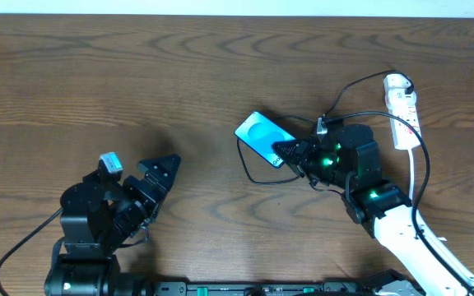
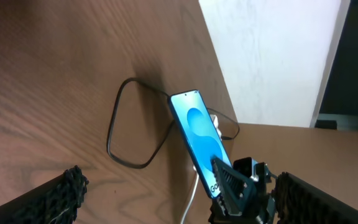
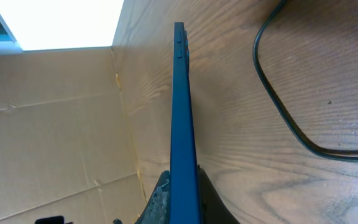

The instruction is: Plug charger to phone and switch on socket

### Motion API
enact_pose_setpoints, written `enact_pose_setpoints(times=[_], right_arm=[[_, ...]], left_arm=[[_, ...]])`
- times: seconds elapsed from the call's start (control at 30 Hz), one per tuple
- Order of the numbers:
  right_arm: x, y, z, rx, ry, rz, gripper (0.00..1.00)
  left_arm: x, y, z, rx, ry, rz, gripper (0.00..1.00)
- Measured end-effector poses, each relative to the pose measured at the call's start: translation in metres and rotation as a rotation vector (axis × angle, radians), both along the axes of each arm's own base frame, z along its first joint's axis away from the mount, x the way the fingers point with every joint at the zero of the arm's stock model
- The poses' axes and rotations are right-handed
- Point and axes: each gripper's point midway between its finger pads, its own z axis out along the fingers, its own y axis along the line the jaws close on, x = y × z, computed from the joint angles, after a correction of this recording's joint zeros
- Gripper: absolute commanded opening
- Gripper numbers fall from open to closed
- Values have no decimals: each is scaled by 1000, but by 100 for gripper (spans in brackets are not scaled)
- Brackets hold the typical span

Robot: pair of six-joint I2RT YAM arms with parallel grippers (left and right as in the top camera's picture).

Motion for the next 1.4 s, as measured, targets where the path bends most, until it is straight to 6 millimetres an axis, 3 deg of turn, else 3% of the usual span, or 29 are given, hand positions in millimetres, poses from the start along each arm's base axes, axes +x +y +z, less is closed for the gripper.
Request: enact_pose_setpoints(times=[0.47, 0.7, 0.9, 1.4], right_arm=[[3, 2, 8, 17, -35, 3, 1], [3, 2, 8, 20, -32, 4, 1], [3, 2, 8, 23, -27, 1, 1], [3, 2, 8, 23, -26, 1, 1]], left_arm=[[3, -4, -8, -40, 65, -7, 98], [11, -16, 1, -104, 33, -64, 99], [12, -22, -17, -162, 136, -69, 100], [22, -24, -31, -219, 239, -40, 99]])
